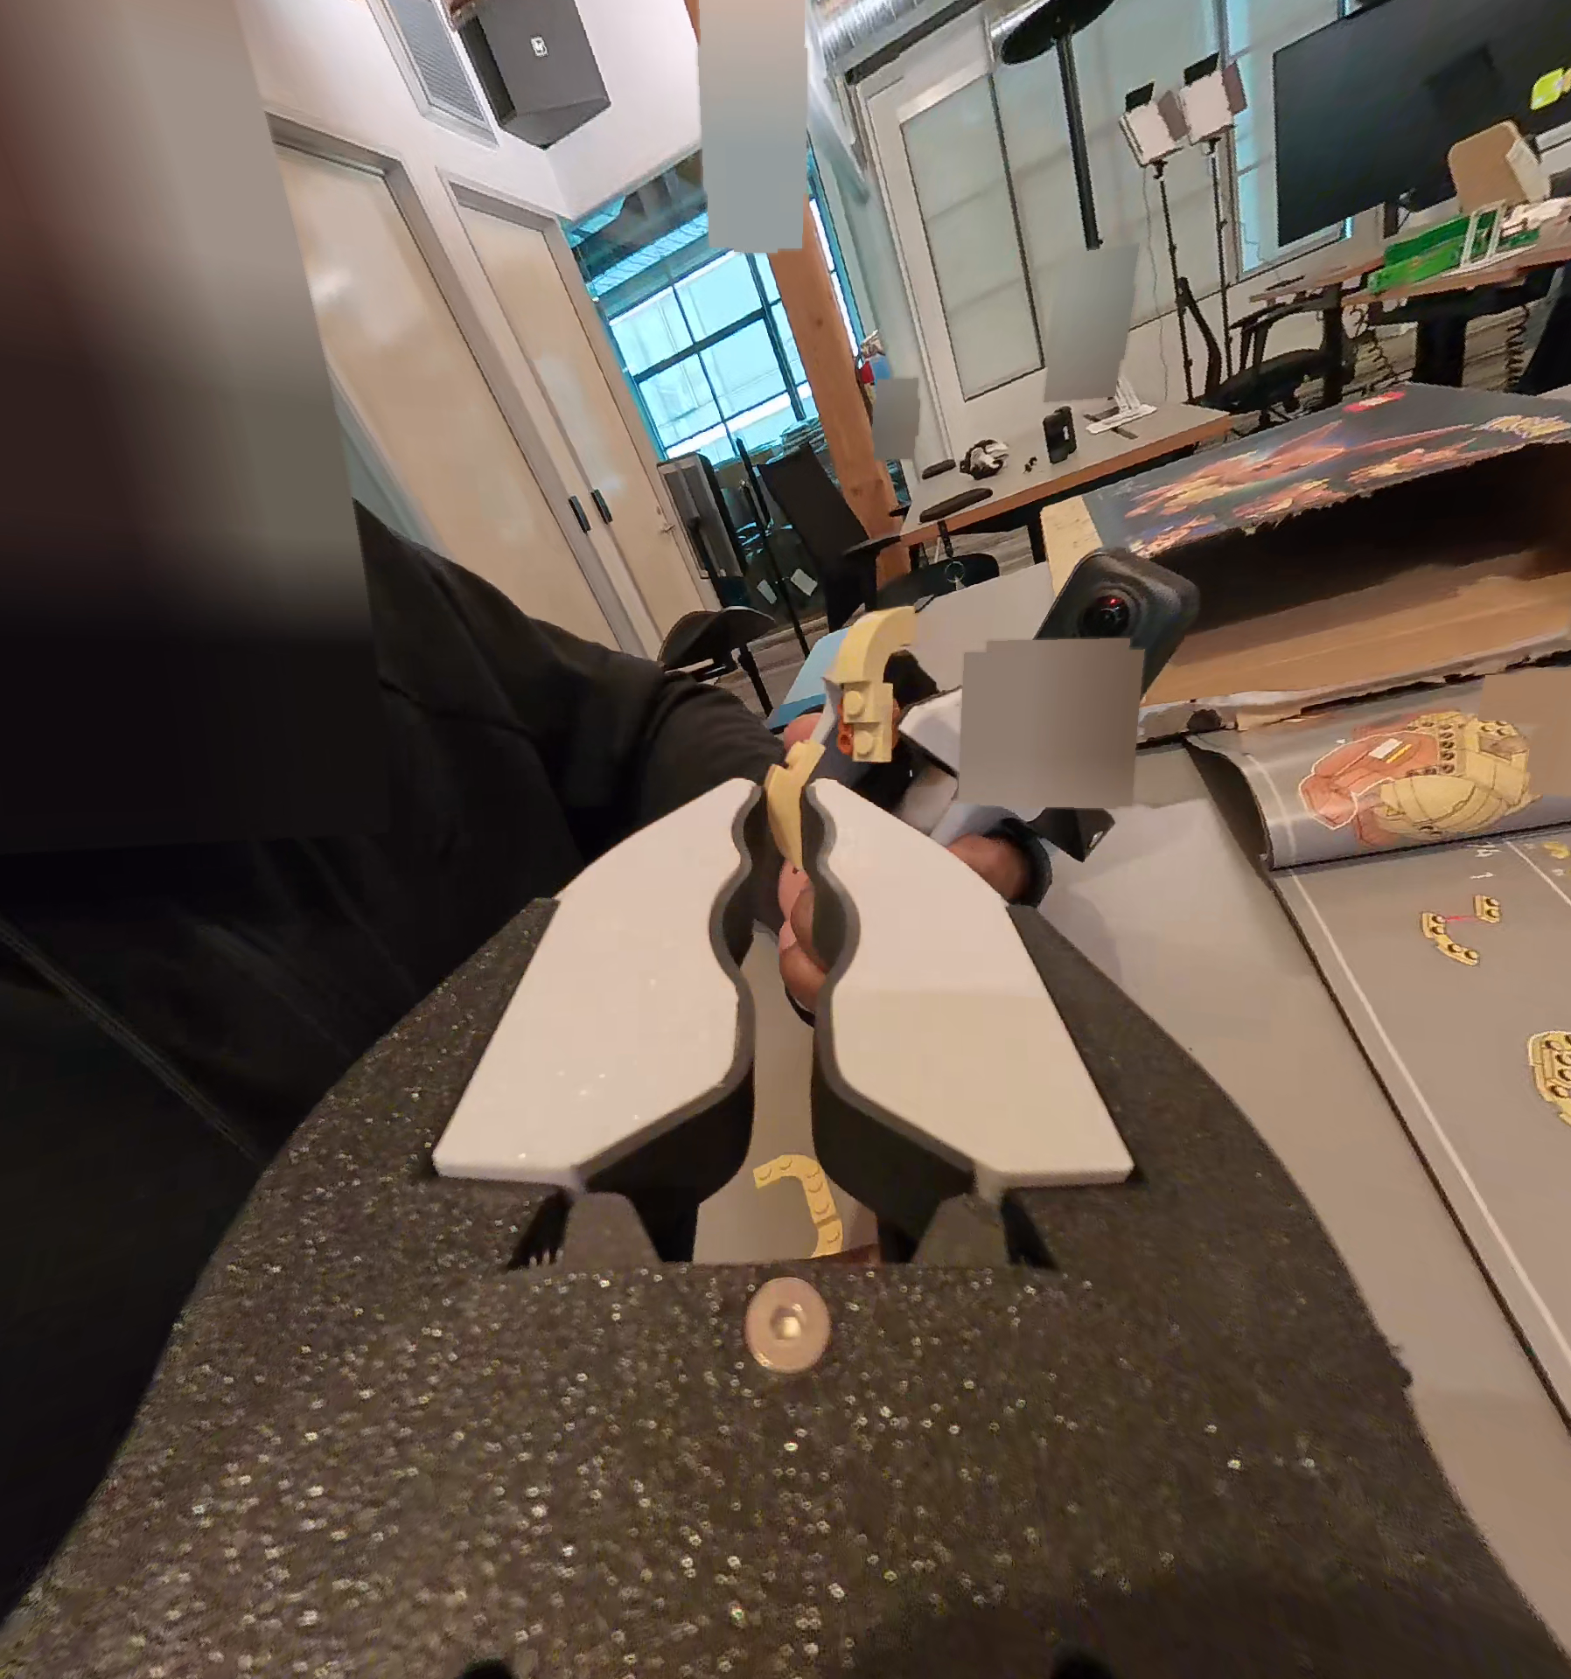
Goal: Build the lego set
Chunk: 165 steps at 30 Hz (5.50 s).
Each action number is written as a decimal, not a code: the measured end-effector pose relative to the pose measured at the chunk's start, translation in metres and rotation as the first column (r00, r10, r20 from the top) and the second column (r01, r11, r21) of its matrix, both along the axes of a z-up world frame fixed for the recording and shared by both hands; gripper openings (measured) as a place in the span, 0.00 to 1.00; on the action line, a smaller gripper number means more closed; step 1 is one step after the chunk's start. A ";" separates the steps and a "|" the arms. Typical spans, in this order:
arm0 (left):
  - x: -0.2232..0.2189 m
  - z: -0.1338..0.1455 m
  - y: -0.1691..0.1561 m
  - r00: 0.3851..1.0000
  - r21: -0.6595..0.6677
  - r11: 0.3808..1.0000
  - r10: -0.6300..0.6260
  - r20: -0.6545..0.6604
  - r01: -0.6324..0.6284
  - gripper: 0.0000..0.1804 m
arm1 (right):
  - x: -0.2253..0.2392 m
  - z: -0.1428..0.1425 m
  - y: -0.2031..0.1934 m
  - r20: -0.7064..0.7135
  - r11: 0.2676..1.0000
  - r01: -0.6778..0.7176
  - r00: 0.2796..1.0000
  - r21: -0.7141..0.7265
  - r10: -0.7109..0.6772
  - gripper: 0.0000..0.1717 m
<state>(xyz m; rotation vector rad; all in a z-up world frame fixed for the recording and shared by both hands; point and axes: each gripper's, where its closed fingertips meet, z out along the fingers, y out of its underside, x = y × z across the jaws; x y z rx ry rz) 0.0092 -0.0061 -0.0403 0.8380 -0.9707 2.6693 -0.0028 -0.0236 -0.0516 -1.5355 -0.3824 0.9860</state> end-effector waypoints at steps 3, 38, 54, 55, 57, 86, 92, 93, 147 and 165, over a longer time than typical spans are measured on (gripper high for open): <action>-0.001 -0.002 -0.001 1.000 -0.017 0.999 -0.027 -0.011 0.027 0.07 | 0.000 -0.003 -0.002 0.012 1.000 -0.008 1.000 -0.007 0.008 0.04; -0.003 -0.006 -0.021 0.995 -0.028 0.997 -0.078 -0.060 0.076 0.07 | -0.003 -0.013 -0.008 0.091 1.000 0.002 0.996 -0.016 0.000 0.04; -0.004 -0.011 -0.029 0.994 0.100 0.991 -0.083 -0.069 0.090 0.06 | -0.003 -0.017 -0.014 0.067 0.997 -0.045 0.997 -0.069 0.050 0.05; -0.005 -0.011 -0.029 0.994 0.118 0.989 -0.082 -0.067 0.089 0.06 | -0.003 -0.017 -0.014 0.063 0.996 -0.051 0.996 -0.074 0.056 0.05; -0.005 -0.013 -0.030 0.995 0.146 0.985 -0.078 -0.065 0.087 0.06 | -0.003 -0.018 -0.015 0.060 0.995 -0.057 0.996 -0.080 0.062 0.05; 0.013 -0.042 -0.034 0.954 0.244 0.963 -0.038 -0.298 0.115 0.00 | 0.000 -0.062 -0.014 0.253 0.965 -0.016 0.964 -0.261 0.085 0.05; 0.012 -0.047 -0.030 0.975 0.442 0.895 0.050 -0.215 0.052 0.00 | -0.001 -0.078 -0.019 0.337 0.955 -0.008 0.935 -0.296 0.112 0.05; 0.010 -0.050 -0.030 0.982 0.523 0.851 0.063 -0.179 0.041 0.00 | -0.001 -0.081 -0.020 0.352 0.953 -0.008 0.928 -0.303 0.120 0.05; -0.083 -0.148 -0.053 0.574 0.979 -0.163 -0.817 -0.063 -0.125 0.10 | -0.023 -0.101 -0.050 0.460 0.920 -0.162 0.827 -0.357 0.324 0.05; -0.092 -0.151 -0.063 0.453 0.985 -0.132 -0.889 -0.068 -0.113 0.09 | -0.019 -0.099 -0.055 0.452 0.913 -0.174 0.825 -0.370 0.340 0.05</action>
